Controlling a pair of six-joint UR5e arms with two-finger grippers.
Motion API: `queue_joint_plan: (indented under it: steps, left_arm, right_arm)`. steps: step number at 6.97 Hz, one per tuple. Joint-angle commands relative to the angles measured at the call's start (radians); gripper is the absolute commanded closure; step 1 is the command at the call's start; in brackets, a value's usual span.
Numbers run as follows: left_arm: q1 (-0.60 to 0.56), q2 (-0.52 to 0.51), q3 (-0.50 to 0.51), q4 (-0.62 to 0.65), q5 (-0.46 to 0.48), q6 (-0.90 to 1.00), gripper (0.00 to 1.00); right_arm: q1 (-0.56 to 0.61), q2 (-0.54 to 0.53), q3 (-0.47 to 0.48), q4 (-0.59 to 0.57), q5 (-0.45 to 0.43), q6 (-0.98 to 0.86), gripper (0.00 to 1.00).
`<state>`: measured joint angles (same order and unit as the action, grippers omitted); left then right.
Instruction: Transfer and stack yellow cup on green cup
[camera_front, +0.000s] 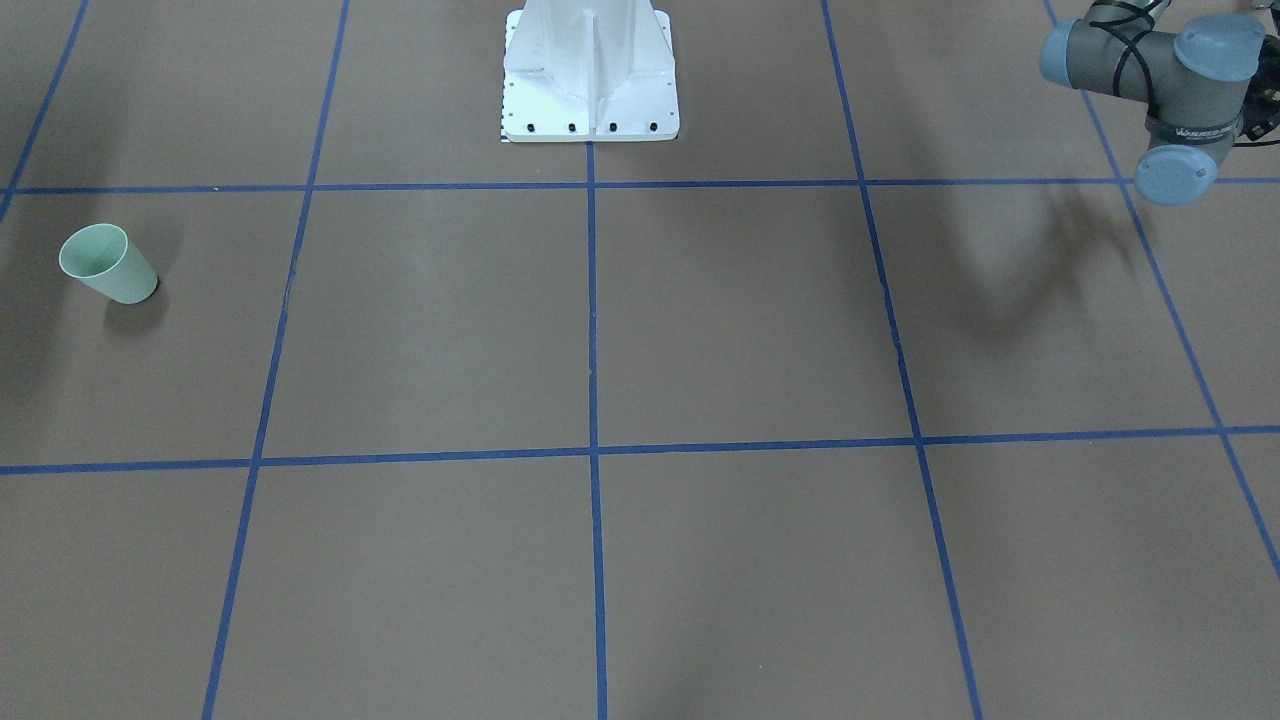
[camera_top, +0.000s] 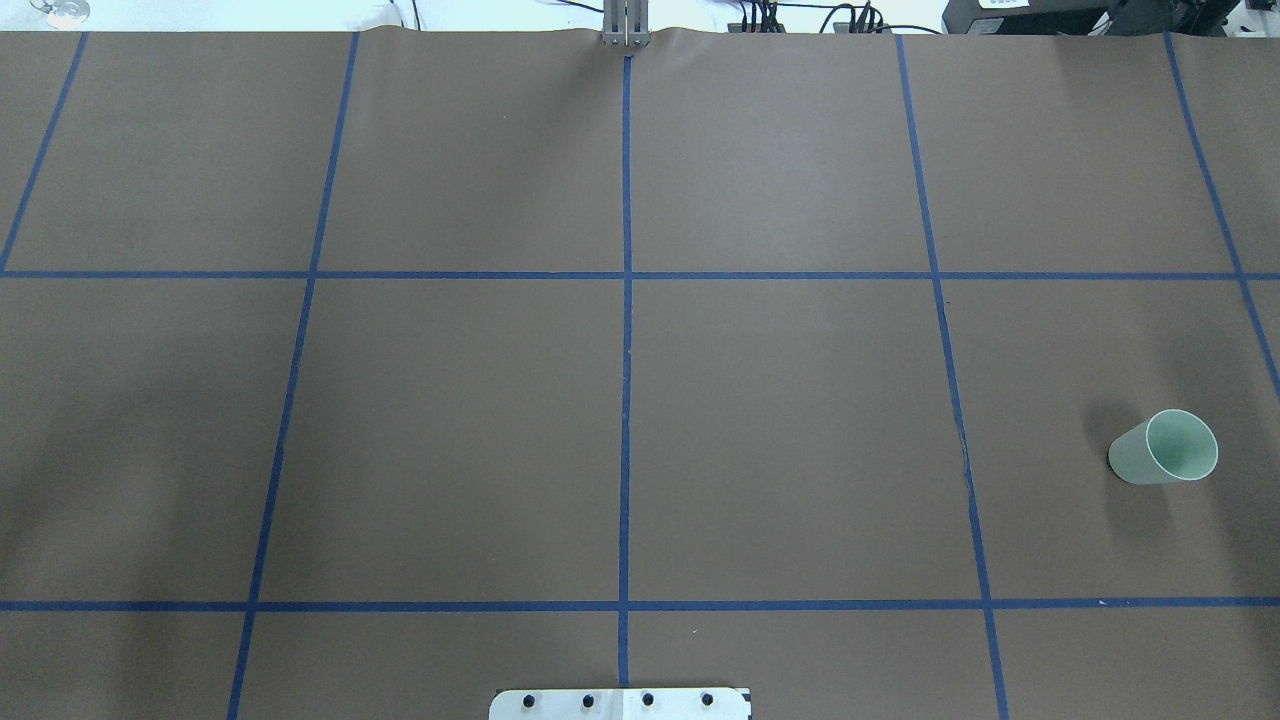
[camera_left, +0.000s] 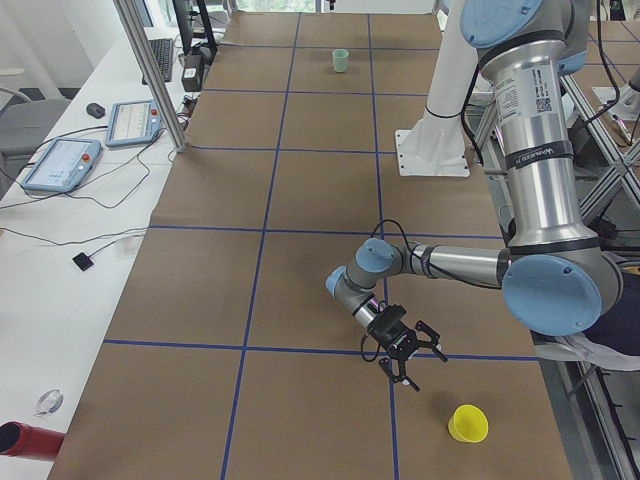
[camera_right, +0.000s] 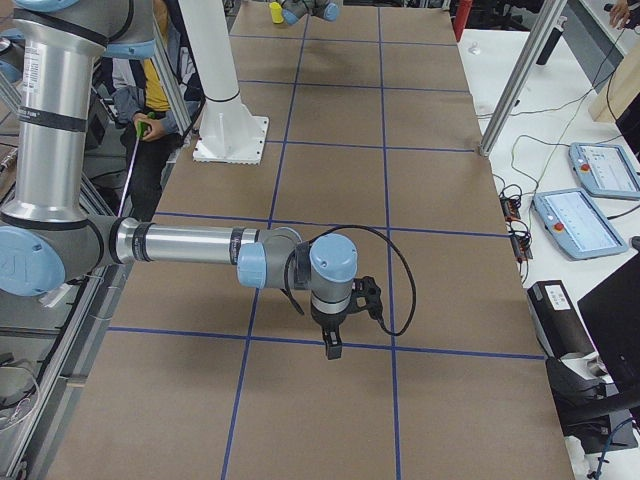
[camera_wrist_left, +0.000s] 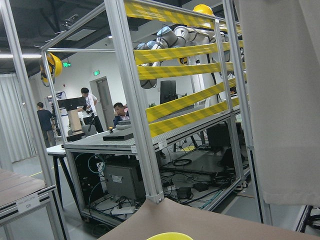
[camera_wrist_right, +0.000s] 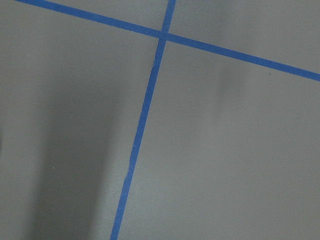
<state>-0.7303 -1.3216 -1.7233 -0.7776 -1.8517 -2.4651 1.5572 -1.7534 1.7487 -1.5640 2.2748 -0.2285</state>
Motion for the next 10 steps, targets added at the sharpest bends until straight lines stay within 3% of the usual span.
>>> queue_joint_plan:
  steps: [1, 3, 5, 10]
  left_arm:
    - [0.002, 0.004, 0.004, -0.077, -0.043, -0.002, 0.0]
    - [0.002, 0.039, 0.017, -0.206, -0.061, -0.053, 0.0]
    - [0.002, 0.044, 0.132, -0.308, -0.069, -0.115, 0.0]
    - [0.002, 0.048, 0.283, -0.321, -0.291, -0.196, 0.0]
  right_arm:
    - [-0.008, 0.0, 0.002, 0.025, 0.002, 0.0, 0.0]
    - [-0.014, 0.0, 0.002, 0.031, 0.0, 0.0, 0.0]
    - [-0.025, 0.0, 0.0, 0.062, 0.0, 0.0, 0.0]
    - [-0.046, 0.003, 0.0, 0.076, -0.001, 0.0, 0.0]
